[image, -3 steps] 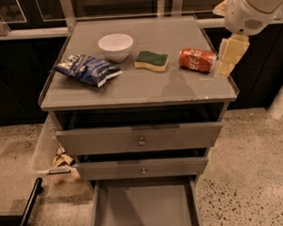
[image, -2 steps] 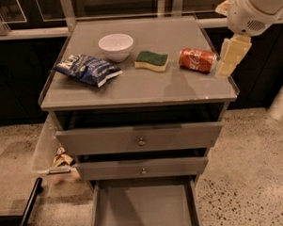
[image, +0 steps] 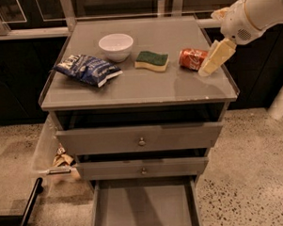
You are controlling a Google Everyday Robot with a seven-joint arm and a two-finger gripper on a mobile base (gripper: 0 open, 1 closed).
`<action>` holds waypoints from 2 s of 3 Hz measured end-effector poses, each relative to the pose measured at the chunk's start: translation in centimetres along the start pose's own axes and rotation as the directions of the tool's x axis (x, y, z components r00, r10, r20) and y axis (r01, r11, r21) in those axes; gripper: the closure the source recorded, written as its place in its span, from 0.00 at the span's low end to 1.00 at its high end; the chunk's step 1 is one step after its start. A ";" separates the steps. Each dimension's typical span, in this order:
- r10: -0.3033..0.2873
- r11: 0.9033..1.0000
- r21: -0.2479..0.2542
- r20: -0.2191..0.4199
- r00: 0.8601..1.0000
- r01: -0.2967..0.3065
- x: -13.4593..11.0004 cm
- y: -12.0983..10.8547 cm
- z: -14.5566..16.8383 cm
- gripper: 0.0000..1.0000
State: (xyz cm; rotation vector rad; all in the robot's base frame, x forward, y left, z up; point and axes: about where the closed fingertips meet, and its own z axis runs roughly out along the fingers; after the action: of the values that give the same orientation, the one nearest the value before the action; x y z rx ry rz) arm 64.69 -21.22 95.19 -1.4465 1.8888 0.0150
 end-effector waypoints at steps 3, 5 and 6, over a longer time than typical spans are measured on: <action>0.147 0.988 -0.065 0.091 0.985 -0.141 1.1 -1.2 7.3 0.00; 0.204 0.975 -0.102 0.059 0.977 -0.198 3.3 -1.2 10.9 0.00; 0.243 0.964 -0.129 0.061 0.968 -0.234 4.5 -1.2 12.2 0.00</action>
Offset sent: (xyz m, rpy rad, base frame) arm 0.0547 0.0143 -0.0473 0.2144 0.0681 -0.0368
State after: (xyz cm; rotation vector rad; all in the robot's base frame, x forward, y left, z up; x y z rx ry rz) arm 71.90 -20.13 84.39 -1.2680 2.0168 0.3014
